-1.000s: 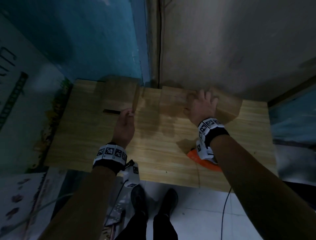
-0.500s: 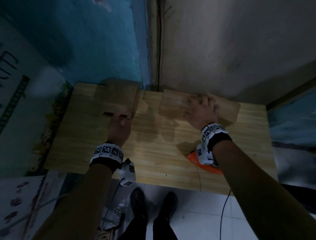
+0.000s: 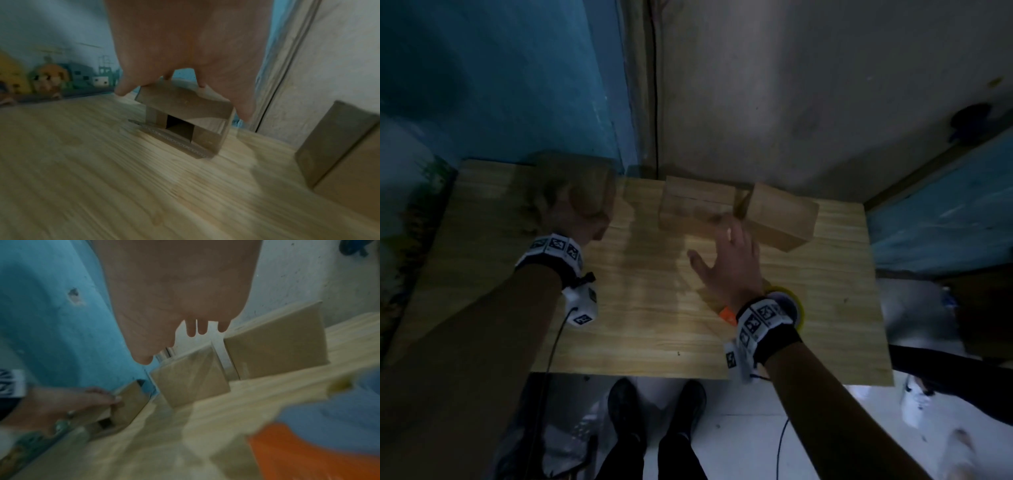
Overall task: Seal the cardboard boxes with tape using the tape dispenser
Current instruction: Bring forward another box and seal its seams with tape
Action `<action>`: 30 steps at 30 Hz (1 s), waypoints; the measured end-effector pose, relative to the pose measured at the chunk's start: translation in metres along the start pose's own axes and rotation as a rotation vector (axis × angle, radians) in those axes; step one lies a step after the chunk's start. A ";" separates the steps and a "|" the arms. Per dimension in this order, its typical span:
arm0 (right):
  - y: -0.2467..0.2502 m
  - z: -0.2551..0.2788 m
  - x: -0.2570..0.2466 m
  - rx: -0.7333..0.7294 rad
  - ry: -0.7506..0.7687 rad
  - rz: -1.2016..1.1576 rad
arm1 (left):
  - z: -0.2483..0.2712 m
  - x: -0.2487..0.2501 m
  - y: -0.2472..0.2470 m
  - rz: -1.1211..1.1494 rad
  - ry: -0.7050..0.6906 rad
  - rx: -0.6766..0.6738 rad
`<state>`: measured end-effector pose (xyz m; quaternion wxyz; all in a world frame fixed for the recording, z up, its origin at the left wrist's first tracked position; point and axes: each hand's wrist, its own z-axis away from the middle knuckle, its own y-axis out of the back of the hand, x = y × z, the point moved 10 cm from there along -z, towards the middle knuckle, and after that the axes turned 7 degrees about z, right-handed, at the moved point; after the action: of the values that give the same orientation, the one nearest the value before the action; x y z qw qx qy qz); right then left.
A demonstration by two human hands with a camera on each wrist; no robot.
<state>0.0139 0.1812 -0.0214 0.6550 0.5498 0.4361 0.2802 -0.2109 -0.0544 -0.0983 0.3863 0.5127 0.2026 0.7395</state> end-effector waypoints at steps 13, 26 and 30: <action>-0.015 0.033 -0.032 0.070 0.133 -0.174 | 0.038 -0.001 0.043 -0.020 -0.020 0.081; -0.050 0.089 -0.104 -0.484 0.180 -0.769 | 0.155 0.001 0.011 -0.226 -0.108 -0.168; -0.039 0.102 -0.072 -0.353 0.140 -0.769 | 0.178 0.018 -0.016 -0.331 -0.120 -0.291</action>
<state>0.0664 0.0624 -0.0383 0.7646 0.2062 0.5982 0.1224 -0.0458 -0.0477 -0.0292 0.5838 0.4545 0.1517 0.6555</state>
